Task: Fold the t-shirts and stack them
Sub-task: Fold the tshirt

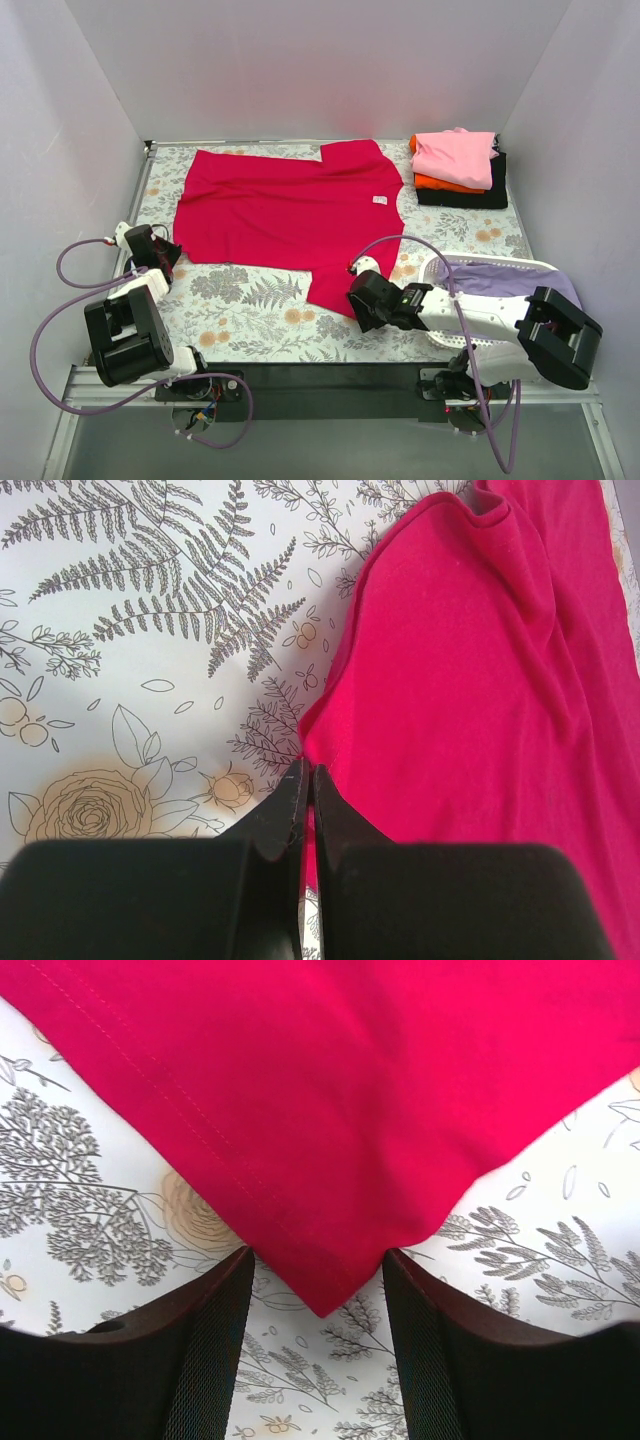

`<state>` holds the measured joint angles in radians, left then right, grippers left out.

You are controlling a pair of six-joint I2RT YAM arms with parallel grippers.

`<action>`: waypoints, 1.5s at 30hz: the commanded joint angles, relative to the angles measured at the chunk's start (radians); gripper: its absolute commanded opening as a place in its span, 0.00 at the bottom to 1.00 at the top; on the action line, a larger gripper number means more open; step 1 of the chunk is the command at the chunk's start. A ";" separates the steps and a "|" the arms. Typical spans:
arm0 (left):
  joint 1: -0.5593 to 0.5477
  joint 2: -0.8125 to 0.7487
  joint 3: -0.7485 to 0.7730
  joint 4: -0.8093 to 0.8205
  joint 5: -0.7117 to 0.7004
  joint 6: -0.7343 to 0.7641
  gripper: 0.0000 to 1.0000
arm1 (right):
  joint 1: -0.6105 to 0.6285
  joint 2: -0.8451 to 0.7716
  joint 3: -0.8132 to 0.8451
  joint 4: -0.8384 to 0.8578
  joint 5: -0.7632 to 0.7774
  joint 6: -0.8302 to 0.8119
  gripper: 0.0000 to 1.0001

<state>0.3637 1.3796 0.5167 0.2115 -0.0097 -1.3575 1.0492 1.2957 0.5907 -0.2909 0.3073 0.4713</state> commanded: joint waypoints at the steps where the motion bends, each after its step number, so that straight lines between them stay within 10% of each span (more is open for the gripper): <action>1: 0.003 -0.011 0.003 0.014 0.008 0.014 0.00 | 0.029 0.050 0.020 -0.057 0.041 0.018 0.49; 8: 0.001 -0.010 0.003 0.016 0.008 0.014 0.00 | 0.044 0.065 0.017 -0.082 0.055 0.043 0.42; 15: 0.003 -0.025 -0.003 0.017 0.008 0.014 0.00 | 0.052 0.027 0.035 -0.169 0.061 0.030 0.02; 45: -0.083 -0.620 -0.245 -0.150 -0.076 -0.077 0.00 | 0.100 -0.397 0.057 -0.326 -0.082 0.006 0.01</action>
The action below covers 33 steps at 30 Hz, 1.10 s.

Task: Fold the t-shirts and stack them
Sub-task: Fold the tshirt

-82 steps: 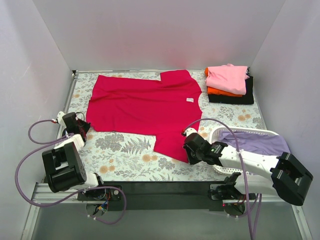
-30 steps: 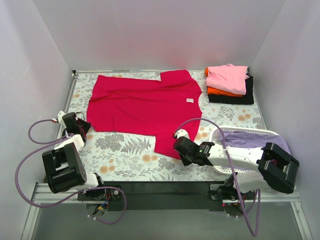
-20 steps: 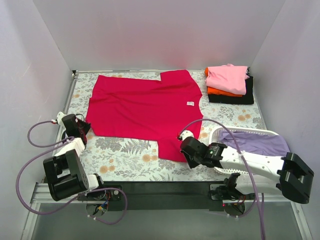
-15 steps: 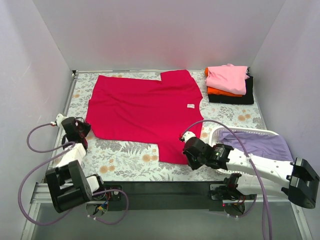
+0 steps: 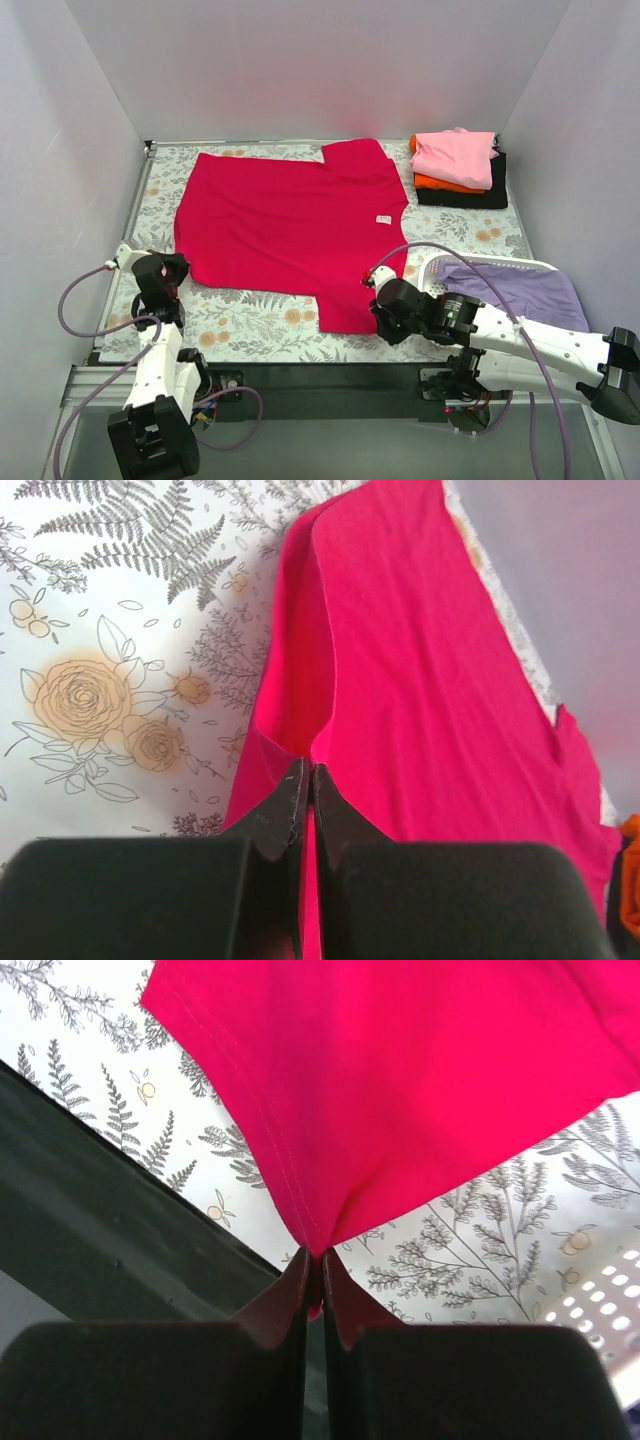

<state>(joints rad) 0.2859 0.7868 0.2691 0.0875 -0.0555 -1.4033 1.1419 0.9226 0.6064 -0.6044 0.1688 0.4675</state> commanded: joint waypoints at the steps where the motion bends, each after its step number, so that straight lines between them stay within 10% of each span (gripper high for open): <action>1: -0.005 -0.014 0.019 -0.020 -0.011 -0.036 0.00 | 0.005 -0.022 0.074 -0.011 0.076 0.002 0.01; 10: -0.002 0.227 0.191 0.050 0.086 -0.048 0.00 | -0.091 0.146 0.268 0.032 0.290 -0.142 0.01; 33: 0.045 0.775 0.636 0.089 0.261 -0.045 0.00 | -0.599 0.743 0.713 0.247 0.017 -0.426 0.01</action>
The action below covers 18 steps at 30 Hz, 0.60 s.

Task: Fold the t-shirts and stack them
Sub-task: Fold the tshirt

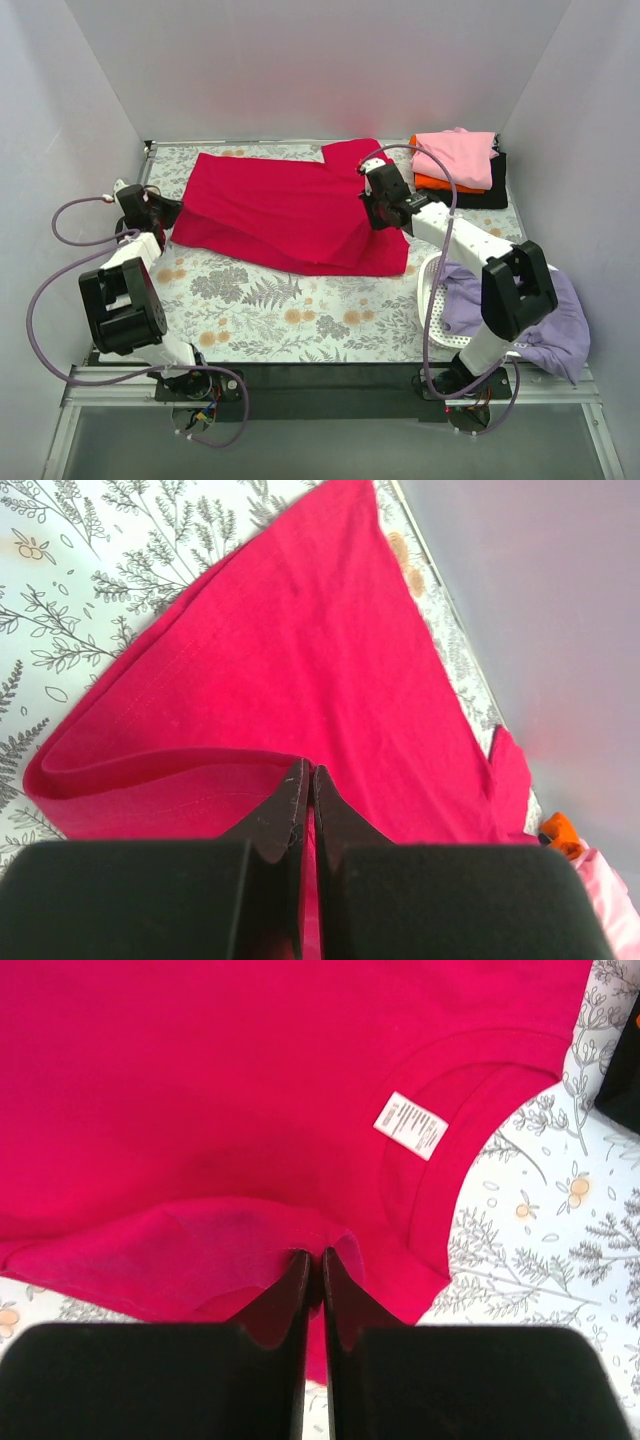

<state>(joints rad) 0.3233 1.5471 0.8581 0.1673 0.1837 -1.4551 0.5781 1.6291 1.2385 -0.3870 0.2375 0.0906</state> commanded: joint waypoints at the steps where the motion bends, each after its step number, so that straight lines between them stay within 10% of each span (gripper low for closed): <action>1: 0.008 0.037 0.055 0.009 0.019 0.007 0.00 | -0.043 0.052 0.096 0.030 -0.055 -0.052 0.01; 18: 0.054 0.137 0.116 0.012 0.022 0.016 0.00 | -0.135 0.224 0.271 0.010 -0.101 -0.089 0.01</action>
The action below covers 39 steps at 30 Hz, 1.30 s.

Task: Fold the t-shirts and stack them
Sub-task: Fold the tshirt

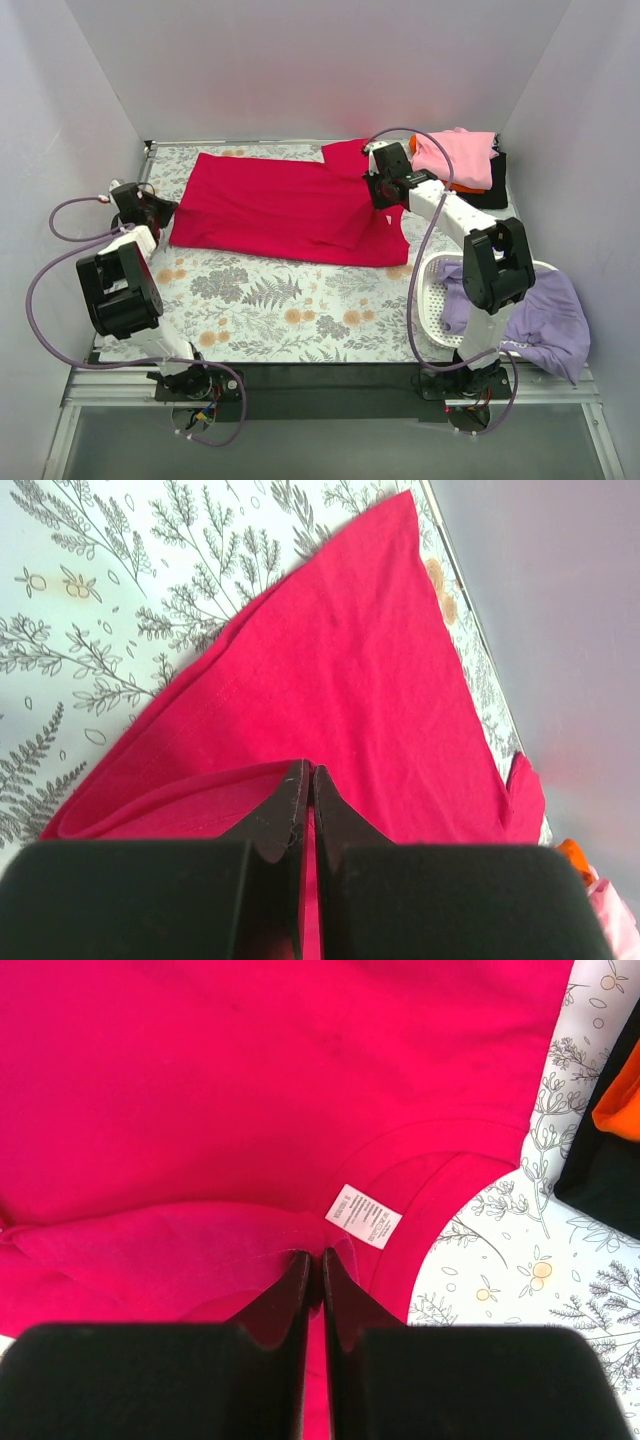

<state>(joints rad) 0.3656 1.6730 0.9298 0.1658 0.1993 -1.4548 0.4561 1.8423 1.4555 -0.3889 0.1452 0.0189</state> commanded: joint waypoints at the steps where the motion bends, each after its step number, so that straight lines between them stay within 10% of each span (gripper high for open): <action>1: 0.015 0.020 0.047 0.014 0.008 0.014 0.00 | -0.013 0.012 0.058 0.010 -0.009 -0.016 0.01; 39: 0.030 0.171 0.095 0.176 0.081 0.093 0.00 | -0.059 0.138 0.189 -0.042 0.047 -0.016 0.01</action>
<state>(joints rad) 0.3851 1.8908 1.0458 0.2787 0.2775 -1.3869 0.4049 2.0006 1.6180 -0.4313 0.1650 0.0177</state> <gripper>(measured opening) 0.021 0.022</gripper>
